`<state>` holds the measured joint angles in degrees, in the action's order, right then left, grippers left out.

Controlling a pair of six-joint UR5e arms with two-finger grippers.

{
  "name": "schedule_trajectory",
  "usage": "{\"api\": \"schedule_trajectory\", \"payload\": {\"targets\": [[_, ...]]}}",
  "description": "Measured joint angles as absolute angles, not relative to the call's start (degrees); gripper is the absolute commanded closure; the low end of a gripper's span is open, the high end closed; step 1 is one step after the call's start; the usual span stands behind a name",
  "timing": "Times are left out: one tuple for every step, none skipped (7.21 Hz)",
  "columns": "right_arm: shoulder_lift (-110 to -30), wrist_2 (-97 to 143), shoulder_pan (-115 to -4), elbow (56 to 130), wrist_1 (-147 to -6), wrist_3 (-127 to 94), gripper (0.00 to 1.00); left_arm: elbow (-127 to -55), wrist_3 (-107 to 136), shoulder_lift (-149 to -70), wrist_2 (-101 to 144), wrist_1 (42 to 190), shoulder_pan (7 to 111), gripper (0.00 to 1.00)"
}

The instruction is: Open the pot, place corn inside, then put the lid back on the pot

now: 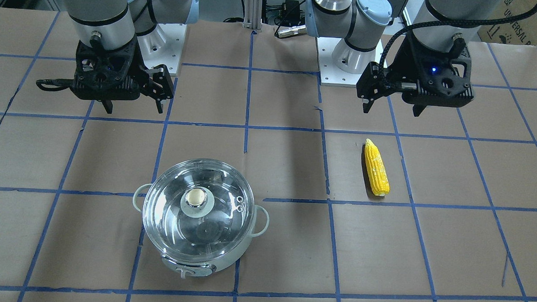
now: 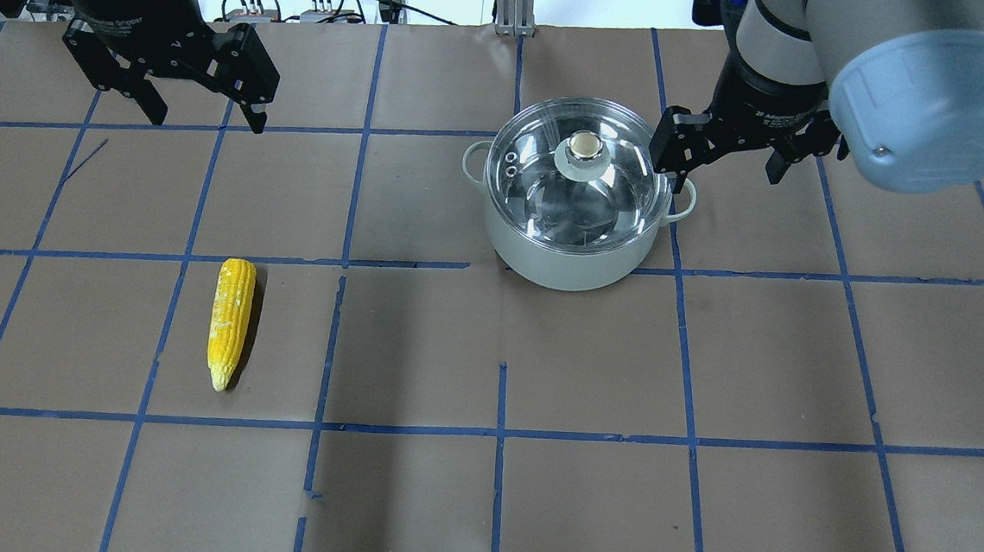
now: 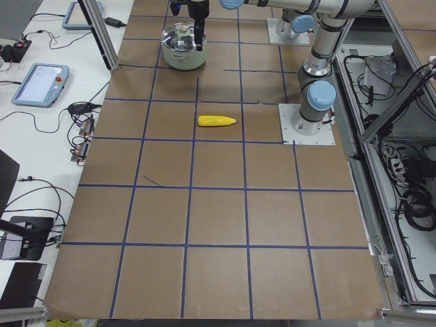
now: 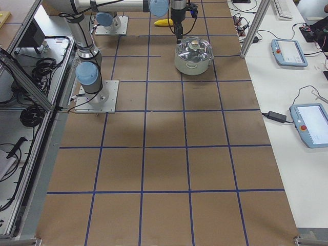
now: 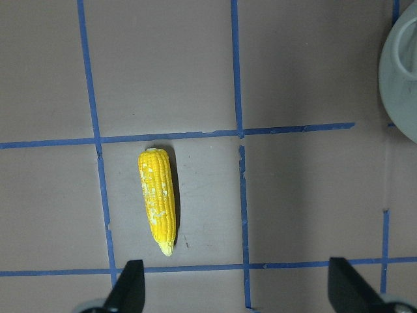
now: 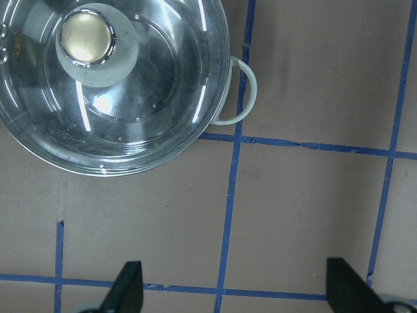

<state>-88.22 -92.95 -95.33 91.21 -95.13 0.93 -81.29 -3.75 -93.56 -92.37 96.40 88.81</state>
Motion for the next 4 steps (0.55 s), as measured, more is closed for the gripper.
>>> {"api": "schedule_trajectory", "payload": {"targets": [[-88.3,-92.9,-95.4,91.3,-95.1,0.7,0.00,-81.6,-3.7,-93.5,-92.4,96.1,88.8,0.00],[-88.2,-92.9,-95.4,91.4,-95.1,0.7,0.00,-81.8,-3.7,-93.5,-92.4,95.7,88.8,0.00],[-88.2,-92.8,-95.3,91.5,-95.1,0.7,0.00,-81.8,-3.7,-93.5,-92.4,95.5,88.8,0.00],[-88.2,-92.5,-95.3,91.6,-95.0,0.7,0.00,-81.8,-3.5,-93.4,-92.4,95.4,88.8,0.00]]}}
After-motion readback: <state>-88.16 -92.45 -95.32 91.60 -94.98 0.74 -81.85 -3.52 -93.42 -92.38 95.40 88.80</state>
